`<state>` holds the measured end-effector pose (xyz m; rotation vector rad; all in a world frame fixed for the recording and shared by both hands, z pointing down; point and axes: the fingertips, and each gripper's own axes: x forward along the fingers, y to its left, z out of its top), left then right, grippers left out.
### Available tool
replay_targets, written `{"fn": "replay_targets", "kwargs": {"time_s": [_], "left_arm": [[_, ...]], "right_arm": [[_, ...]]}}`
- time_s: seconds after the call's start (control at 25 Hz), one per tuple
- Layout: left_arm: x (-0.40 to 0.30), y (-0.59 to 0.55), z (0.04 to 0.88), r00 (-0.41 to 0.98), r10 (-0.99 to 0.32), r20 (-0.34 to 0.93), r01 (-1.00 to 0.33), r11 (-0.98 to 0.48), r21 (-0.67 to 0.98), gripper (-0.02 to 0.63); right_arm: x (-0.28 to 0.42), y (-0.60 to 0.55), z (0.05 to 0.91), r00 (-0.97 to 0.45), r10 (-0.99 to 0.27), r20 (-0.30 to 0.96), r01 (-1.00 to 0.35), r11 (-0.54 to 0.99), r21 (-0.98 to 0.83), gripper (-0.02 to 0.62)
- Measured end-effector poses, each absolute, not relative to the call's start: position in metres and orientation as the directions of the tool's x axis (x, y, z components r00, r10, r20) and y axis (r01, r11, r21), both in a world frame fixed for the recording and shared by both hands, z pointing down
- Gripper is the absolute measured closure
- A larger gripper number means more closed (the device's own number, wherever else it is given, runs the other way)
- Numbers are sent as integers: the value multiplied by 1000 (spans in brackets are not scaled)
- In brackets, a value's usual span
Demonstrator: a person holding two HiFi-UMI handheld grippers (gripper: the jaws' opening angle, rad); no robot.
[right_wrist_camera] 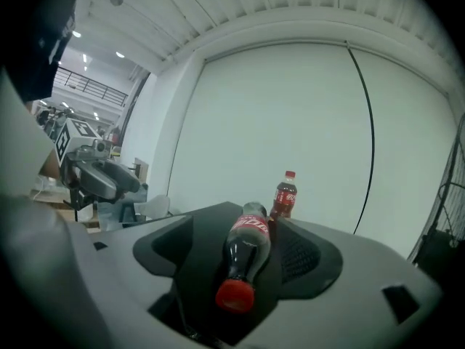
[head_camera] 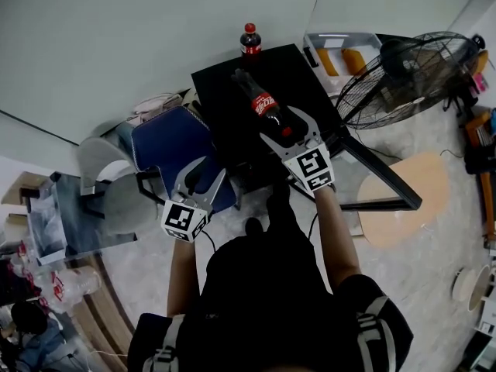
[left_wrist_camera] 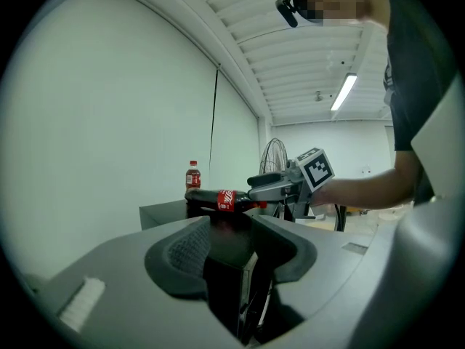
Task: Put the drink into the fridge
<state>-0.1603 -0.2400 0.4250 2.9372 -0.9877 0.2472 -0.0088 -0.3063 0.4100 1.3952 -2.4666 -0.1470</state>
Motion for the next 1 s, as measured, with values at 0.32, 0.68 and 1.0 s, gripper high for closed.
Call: {"fn": "replay_targets", "kwargs": {"time_s": [0.32, 0.68, 1.0], "left_arm": [[-152, -259, 423, 793, -586, 167, -592, -806, -17, 426], [-146, -270, 419, 790, -589, 170, -595, -803, -15, 426], [-147, -275, 426, 781, -599, 176, -609, -794, 2, 426]], "right_arm": [[-9, -342, 430, -465, -813, 352, -822, 543, 168, 207], [-13, -363, 467, -432, -701, 568, -809, 580, 100, 194], [-9, -368, 472, -382, -715, 585, -818, 557, 147, 281]]}}
